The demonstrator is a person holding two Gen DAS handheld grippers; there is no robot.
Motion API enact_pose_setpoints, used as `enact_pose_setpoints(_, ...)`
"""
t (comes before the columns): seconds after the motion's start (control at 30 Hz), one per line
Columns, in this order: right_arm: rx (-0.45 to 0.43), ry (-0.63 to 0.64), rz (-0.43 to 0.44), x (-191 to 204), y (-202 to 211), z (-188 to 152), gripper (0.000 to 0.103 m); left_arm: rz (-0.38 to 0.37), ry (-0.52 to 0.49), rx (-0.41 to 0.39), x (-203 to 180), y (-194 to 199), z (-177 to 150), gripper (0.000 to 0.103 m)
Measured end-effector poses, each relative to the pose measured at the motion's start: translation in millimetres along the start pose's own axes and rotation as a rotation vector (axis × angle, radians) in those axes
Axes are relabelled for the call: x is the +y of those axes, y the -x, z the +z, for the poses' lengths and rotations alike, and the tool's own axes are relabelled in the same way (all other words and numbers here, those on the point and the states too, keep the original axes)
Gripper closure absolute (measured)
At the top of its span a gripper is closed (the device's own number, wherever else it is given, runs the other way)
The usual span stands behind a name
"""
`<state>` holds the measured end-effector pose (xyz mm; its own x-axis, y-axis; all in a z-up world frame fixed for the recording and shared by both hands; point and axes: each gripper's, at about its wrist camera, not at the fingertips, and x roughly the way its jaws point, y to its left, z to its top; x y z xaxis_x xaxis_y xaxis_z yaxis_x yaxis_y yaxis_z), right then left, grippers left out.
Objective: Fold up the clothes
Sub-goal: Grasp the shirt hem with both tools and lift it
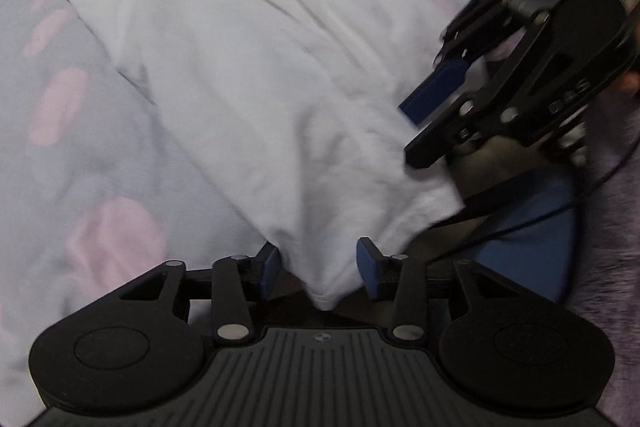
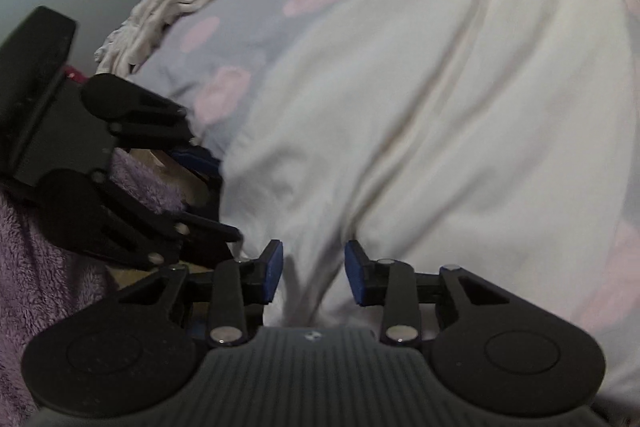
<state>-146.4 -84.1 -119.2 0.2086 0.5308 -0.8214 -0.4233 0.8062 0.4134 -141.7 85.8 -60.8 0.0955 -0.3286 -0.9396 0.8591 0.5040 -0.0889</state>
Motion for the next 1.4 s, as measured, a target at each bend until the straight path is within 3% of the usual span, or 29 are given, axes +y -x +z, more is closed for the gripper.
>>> enact_pose_setpoints(0.13, 0.060, -0.043, 0.023, -2, -7, -11, 0.065, -0.028, 0.024, 0.079, 6, -14, -4, 0.065)
enact_pose_setpoints(0.23, 0.090, -0.053, 0.029, -3, -20, -12, 0.065, -0.009, 0.006, 0.115, 7, -24, -6, 0.065)
enact_pose_setpoints(0.3, 0.105, -0.068, 0.043, -4, -22, -12, 0.092, -0.014, 0.011, 0.107, 10, -22, -6, 0.065)
enact_pose_setpoints(0.4, 0.121, -0.077, 0.075, -2, -20, -13, 0.094, -0.040, 0.037, 0.074, 16, -15, -8, 0.061)
enact_pose_setpoints(0.57, 0.162, -0.077, 0.047, -5, -32, -16, 0.094, -0.083, 0.129, 0.045, 36, -13, -9, 0.057)
enact_pose_setpoints(0.63, 0.167, -0.078, 0.053, -7, -32, -16, 0.094, -0.093, 0.144, 0.047, 41, -13, -9, 0.060)
enact_pose_setpoints(0.67, 0.170, -0.079, 0.056, -7, -31, -16, 0.094, -0.101, 0.138, 0.052, 41, -13, -9, 0.071)
enact_pose_setpoints(0.7, 0.171, -0.080, 0.061, -7, -29, -17, 0.092, -0.109, 0.134, 0.060, 40, -13, -9, 0.080)
enact_pose_setpoints(0.83, 0.200, -0.083, 0.032, -10, -14, -26, 0.087, -0.124, 0.133, 0.070, 42, -3, -9, 0.080)
enact_pose_setpoints(0.9, 0.225, -0.101, -0.011, -15, -7, -33, 0.073, -0.139, 0.136, 0.062, 41, 4, -10, 0.080)
enact_pose_setpoints(0.97, 0.231, -0.144, -0.056, -24, 1, -38, 0.073, -0.147, 0.106, 0.049, 37, 13, -6, 0.080)
enact_pose_setpoints(1.13, 0.200, -0.260, -0.143, -49, 24, -49, 0.071, -0.152, -0.005, 0.014, 21, 35, 1, 0.080)
enact_pose_setpoints(1.33, 0.135, -0.353, -0.237, -66, 48, -63, 0.059, -0.179, -0.087, 0.035, 11, 43, 25, 0.077)
enact_pose_setpoints(1.4, 0.102, -0.356, -0.243, -69, 53, -62, 0.048, -0.189, -0.088, 0.086, 11, 37, 29, 0.076)
